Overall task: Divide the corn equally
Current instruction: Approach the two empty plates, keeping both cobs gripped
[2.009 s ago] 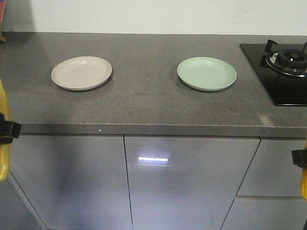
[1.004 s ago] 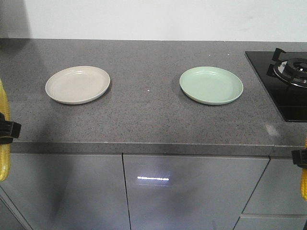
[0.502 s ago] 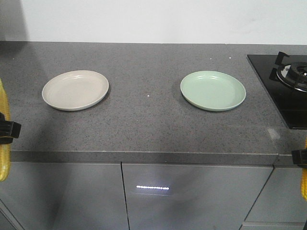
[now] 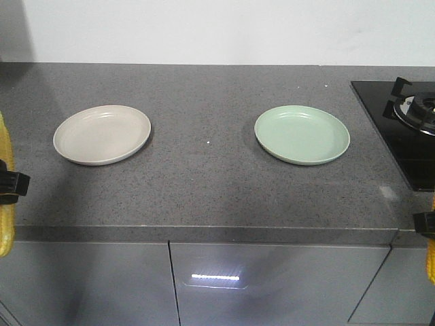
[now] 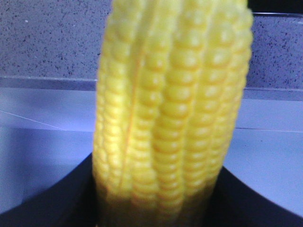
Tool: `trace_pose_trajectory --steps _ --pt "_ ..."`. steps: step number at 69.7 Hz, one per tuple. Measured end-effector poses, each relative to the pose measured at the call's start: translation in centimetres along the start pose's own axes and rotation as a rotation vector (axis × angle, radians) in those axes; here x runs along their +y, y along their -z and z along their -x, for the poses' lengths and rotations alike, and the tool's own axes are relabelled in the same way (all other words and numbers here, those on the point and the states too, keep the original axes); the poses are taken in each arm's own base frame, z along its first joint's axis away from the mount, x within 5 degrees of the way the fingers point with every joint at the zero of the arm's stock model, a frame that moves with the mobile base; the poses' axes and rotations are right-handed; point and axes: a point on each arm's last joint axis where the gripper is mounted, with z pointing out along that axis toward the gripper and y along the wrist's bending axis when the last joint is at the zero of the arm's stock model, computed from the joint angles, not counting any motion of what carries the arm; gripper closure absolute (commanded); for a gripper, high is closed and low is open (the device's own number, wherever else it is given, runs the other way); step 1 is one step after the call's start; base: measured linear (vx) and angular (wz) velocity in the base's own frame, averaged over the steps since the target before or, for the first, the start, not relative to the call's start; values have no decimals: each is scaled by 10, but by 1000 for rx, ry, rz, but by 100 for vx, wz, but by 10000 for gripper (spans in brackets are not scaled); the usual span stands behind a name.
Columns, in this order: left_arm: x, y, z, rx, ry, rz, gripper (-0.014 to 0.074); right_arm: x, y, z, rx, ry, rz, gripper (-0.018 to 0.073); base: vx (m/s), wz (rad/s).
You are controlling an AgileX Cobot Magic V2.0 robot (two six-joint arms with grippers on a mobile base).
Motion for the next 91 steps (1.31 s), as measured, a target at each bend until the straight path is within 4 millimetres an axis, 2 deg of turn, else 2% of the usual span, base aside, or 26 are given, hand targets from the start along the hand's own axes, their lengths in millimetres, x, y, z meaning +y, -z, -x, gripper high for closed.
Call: trace_pose_trajectory --steps 91 --pt "0 0 0 0 0 0 379 0 0 0 0 0 0 365 5 -1"
